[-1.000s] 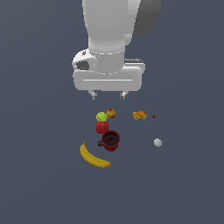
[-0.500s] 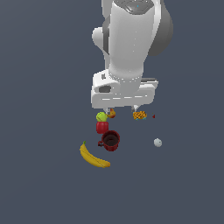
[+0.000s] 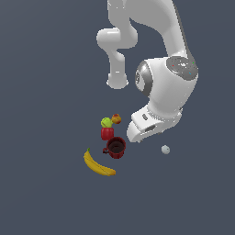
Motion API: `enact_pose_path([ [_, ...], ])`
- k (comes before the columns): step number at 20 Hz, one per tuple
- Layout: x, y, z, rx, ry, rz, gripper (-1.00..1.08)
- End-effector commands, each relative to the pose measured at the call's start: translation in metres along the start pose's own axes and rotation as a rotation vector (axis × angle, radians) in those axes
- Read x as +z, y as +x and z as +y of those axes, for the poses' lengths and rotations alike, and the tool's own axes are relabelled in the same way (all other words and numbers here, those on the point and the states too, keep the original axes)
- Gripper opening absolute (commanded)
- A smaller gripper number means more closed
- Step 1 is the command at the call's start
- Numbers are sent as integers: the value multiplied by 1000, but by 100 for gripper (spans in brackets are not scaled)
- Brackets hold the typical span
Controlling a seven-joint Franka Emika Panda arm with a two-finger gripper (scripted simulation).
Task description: Pick up a designated object from a clutter of objects.
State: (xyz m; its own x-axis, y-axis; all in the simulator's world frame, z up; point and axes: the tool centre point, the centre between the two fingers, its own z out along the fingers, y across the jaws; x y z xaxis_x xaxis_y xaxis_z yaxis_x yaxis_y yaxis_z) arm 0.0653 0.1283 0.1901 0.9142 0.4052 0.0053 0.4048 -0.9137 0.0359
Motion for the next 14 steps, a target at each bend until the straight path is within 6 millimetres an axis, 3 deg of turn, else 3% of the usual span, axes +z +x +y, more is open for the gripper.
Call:
enact_pose_path([
  [1, 26, 12, -25, -76, 4, -1, 100],
  [8, 81, 29, -83, -232, 21, -1, 100],
  [14, 108, 34, -113, -305, 33, 0, 100],
])
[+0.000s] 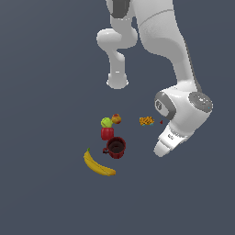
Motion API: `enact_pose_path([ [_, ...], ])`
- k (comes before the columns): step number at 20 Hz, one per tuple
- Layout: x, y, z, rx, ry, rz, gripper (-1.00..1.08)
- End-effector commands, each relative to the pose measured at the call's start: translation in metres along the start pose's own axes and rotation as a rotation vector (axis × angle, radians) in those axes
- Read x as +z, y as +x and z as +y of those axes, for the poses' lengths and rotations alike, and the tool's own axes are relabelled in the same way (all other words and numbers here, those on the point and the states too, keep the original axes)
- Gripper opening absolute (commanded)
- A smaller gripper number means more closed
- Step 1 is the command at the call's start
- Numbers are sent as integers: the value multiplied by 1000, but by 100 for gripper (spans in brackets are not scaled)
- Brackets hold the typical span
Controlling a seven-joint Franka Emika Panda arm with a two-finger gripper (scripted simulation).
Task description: Pick up a designated object from a clutter of objects.
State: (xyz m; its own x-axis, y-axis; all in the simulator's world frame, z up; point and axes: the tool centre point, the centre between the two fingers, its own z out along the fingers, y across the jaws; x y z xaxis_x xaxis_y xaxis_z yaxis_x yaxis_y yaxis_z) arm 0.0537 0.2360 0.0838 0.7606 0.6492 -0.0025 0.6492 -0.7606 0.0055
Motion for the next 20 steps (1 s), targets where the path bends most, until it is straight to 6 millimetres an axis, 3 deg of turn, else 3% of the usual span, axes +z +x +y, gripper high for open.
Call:
enact_pose_path([
  [1, 8, 4, -7, -22, 3, 2, 100],
  [10, 18, 5, -11, -31, 5, 1, 100],
  [20, 61, 5, -13, -34, 5, 2, 100],
])
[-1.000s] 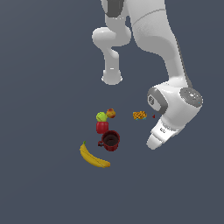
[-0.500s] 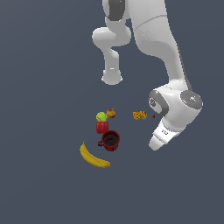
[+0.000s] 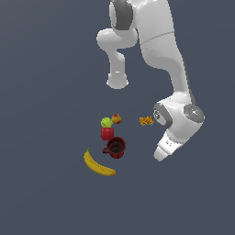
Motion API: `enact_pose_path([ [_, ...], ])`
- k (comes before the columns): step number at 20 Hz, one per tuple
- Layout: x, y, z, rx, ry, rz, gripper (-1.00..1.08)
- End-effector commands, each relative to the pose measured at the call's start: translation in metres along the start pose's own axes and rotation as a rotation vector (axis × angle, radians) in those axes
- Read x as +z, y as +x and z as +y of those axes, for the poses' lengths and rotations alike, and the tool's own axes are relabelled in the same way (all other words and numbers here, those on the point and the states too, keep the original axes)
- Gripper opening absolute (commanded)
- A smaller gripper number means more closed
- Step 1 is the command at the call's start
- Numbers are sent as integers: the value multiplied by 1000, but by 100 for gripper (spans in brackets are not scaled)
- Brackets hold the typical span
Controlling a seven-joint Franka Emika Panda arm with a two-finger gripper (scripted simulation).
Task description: Pick up a designated object from a clutter of objects.
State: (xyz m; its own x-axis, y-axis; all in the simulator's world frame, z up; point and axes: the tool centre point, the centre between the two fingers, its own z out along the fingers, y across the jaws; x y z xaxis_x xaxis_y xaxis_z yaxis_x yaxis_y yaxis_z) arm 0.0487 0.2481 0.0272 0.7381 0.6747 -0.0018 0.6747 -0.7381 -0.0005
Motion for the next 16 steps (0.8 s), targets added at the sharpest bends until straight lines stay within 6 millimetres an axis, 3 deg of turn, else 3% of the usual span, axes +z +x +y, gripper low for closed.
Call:
enact_pose_path([
  [1, 5, 1, 0, 0, -1, 2, 100],
  [3, 6, 1, 0, 0, -1, 2, 100],
  [4, 6, 1, 0, 0, -1, 2, -100],
  [16, 5, 1, 1, 0, -1, 2, -100],
])
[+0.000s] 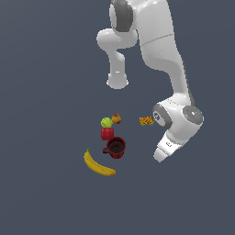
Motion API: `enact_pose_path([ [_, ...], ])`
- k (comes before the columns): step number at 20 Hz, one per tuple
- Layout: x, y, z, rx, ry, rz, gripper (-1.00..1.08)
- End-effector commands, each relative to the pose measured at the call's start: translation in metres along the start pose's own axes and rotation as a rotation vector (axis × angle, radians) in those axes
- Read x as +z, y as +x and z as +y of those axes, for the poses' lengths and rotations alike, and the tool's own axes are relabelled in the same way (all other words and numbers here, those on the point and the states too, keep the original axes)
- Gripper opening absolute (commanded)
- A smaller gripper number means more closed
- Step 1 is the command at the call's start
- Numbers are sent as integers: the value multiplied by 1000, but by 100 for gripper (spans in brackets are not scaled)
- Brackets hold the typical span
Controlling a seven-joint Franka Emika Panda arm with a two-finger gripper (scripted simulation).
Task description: Pick up a designated object from a clutter of objects.
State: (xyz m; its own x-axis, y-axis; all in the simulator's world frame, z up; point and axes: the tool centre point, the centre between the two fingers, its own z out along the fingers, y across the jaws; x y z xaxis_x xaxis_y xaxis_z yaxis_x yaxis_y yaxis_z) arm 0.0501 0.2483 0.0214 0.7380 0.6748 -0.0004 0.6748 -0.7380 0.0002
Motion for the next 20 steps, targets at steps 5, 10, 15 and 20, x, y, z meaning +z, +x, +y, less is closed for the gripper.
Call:
enact_pose_path([
  [5, -10, -7, 8, 0, 0, 0, -100],
  [10, -32, -21, 24, 0, -1, 0, -100],
  [15, -65, -43, 49, 0, -1, 0, -100],
  [20, -110, -71, 83, 0, -1, 0, -100],
])
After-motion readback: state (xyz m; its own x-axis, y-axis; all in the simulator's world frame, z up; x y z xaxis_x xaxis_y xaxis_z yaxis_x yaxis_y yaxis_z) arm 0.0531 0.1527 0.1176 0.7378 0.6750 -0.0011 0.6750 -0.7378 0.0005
